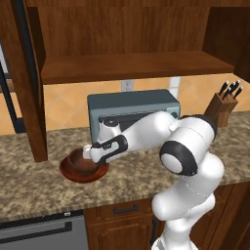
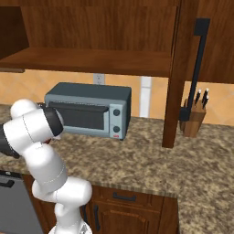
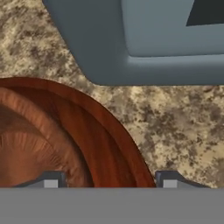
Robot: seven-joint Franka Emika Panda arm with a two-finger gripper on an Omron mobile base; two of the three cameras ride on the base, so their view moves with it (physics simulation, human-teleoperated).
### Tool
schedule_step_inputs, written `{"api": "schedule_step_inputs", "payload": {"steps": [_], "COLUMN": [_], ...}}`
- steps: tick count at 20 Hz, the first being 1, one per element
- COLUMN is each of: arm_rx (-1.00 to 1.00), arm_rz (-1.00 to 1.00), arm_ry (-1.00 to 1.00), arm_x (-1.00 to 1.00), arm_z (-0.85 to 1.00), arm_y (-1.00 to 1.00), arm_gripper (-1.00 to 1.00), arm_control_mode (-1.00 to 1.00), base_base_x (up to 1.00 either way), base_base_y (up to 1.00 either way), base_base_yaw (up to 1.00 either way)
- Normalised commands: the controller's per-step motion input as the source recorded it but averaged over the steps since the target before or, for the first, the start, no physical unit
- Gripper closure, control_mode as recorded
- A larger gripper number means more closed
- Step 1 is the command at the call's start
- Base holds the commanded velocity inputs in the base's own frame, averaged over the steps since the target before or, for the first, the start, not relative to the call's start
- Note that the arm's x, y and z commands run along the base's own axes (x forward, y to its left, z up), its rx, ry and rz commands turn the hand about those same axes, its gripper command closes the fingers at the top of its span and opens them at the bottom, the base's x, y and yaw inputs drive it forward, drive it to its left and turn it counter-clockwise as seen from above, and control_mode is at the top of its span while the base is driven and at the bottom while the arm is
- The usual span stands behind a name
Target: Pick up the bowls on the counter and stack them on top of one another in the open cabinet. Place the smaller bowl on top of the larger bowl.
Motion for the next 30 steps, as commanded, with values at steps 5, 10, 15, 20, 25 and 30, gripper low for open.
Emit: {"api": "schedule_step_inputs", "payload": {"steps": [5, 10, 15, 20, 25, 30], "arm_rx": [-0.01, 0.00, 0.06, 0.07, 0.11, 0.01], "arm_rz": [0.00, 0.00, -0.11, -0.12, -0.13, -0.27], "arm_ry": [-0.12, -0.07, -0.12, -0.01, 0.00, 0.00], "arm_x": [-0.57, -0.50, -0.65, -0.65, -0.76, -0.74], "arm_z": [0.00, 0.00, 0.34, 0.39, 0.74, 0.84], "arm_y": [0.23, 0.06, -0.03, -0.23, -0.54, -0.54], "arm_gripper": [1.00, 1.00, 1.00, 1.00, 1.00, 1.00], "arm_control_mode": [-1.00, -1.00, -1.00, -1.00, -1.00, -1.00], "base_base_x": [0.00, 0.00, 0.00, 0.00, 0.00, 0.00], "base_base_y": [0.00, 0.00, 0.00, 0.00, 0.00, 0.00], "base_base_yaw": [0.00, 0.00, 0.00, 0.00, 0.00, 0.00]}}
